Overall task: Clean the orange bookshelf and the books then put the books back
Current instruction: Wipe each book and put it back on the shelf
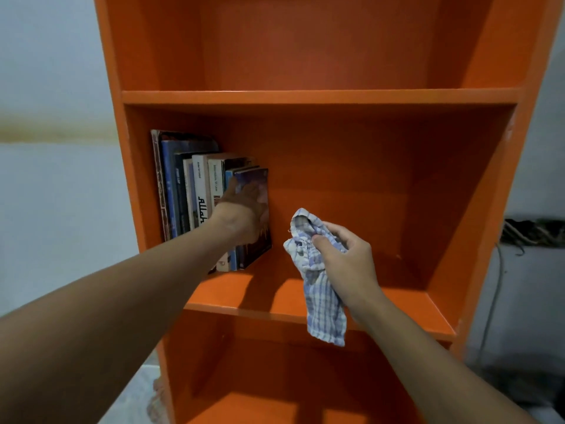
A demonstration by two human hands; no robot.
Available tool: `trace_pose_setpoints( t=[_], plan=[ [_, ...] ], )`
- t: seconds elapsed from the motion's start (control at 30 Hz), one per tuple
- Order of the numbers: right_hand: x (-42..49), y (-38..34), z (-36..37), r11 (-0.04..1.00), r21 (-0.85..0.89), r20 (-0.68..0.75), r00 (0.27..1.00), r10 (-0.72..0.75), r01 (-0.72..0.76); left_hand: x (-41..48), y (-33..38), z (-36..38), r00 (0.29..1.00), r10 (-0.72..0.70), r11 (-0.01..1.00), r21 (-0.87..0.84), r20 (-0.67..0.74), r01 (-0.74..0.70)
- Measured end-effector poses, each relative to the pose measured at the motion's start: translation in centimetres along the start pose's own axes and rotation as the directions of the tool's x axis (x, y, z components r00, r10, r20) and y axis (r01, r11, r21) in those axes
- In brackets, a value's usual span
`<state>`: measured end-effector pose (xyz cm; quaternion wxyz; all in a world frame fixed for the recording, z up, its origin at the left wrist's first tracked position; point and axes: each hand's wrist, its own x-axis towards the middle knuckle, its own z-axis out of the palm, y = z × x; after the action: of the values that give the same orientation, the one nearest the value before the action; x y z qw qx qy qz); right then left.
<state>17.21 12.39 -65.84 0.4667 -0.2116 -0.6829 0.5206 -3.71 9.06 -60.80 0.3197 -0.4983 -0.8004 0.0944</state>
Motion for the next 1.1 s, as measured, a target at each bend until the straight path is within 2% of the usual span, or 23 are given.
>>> trace_pose_setpoints(
  t=[0.2, 0.27, 0.33, 0.4, 0.5, 0.57, 0.63, 0.7, 0.8, 0.87, 1.0, 1.1],
  plan=[
    [-3.9, -0.3, 0.9, 0.997, -0.075, 0.002, 1.000, -0.016, 0.016, -3.9, -1.0, -0.3, 0.967, 0.091, 0.984, -0.131, -0.237, -0.124],
    [-6.0, -0.2, 1.2, 0.993, -0.114, 0.024, 0.999, -0.027, 0.029, -6.5, -0.5, -0.3, 0.949, 0.067, 0.948, -0.278, -0.308, -0.157],
    [-8.8, 0.6, 1.5, 0.990, -0.144, 0.022, 1.000, -0.003, 0.006, -10.3, 0.6, 0.2, 0.933, 0.003, 0.866, -0.465, -0.359, -0.182],
    [-11.9, 2.0, 1.6, 0.985, -0.172, 0.015, 0.999, 0.036, -0.033, -14.3, 2.3, 1.1, 0.933, -0.062, 0.784, -0.596, -0.355, -0.175],
    [-16.5, 4.9, 1.5, 0.973, -0.199, -0.002, 0.993, 0.120, -0.118, -20.4, 5.7, 3.1, 0.966, -0.149, 0.677, -0.734, -0.212, -0.057],
    [-20.0, 7.2, 1.6, 0.952, -0.228, 0.004, 0.978, 0.208, -0.202, -24.3, 7.8, 5.2, 0.987, -0.160, 0.631, -0.771, -0.016, 0.089],
    [-22.9, 9.3, 1.5, 0.921, -0.277, -0.003, 0.958, 0.285, -0.275, -27.5, 9.5, 7.4, 0.971, -0.131, 0.556, -0.796, 0.199, 0.238],
    [-24.8, 10.9, 1.3, 0.884, -0.331, -0.038, 0.940, 0.338, -0.331, -29.6, 10.7, 9.2, 0.916, -0.048, 0.496, -0.786, 0.399, 0.368],
    [-27.2, 13.0, 0.5, 0.830, -0.382, -0.093, 0.910, 0.403, -0.407, -32.2, 12.1, 12.2, 0.755, 0.050, 0.439, -0.693, 0.654, 0.572],
    [-28.4, 14.2, -0.1, 0.811, -0.370, -0.146, 0.890, 0.431, -0.453, -33.7, 12.8, 13.9, 0.684, 0.048, 0.401, -0.641, 0.728, 0.654],
    [-30.4, 16.5, -1.1, 0.798, -0.321, -0.206, 0.860, 0.466, -0.510, -36.1, 14.3, 16.6, 0.637, -0.064, 0.386, -0.569, 0.768, 0.726],
    [-31.1, 17.4, -1.7, 0.797, -0.311, -0.239, 0.854, 0.461, -0.517, -36.7, 15.1, 17.5, 0.569, -0.046, 0.376, -0.513, 0.821, 0.772]
  ],
)
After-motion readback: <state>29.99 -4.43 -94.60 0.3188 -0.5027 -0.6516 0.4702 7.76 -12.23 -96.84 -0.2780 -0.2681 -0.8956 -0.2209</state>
